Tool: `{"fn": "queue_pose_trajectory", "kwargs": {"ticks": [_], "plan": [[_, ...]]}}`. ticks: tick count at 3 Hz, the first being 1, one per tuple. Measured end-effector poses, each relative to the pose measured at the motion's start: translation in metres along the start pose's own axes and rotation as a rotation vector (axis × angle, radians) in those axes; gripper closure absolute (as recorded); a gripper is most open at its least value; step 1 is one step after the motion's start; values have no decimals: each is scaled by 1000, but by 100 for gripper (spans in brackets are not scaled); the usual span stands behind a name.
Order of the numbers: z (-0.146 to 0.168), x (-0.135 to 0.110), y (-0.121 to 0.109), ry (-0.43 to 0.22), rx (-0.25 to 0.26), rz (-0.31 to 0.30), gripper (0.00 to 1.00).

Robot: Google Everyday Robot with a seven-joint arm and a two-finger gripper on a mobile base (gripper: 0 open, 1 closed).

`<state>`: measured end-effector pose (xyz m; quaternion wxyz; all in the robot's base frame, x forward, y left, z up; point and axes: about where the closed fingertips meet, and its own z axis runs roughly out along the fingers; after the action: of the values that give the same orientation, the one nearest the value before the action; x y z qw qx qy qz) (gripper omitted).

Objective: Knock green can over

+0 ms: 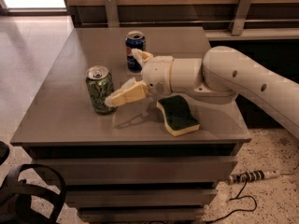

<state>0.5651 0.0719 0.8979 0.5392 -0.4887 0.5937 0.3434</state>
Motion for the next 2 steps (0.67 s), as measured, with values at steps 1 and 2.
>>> {"fn": "queue_pose_trajectory", "kwargs": {"ticks": [1, 2], "plan": [[5, 4, 8, -41, 18, 25, 0], [7, 3, 18, -74, 12, 33, 0]]}}
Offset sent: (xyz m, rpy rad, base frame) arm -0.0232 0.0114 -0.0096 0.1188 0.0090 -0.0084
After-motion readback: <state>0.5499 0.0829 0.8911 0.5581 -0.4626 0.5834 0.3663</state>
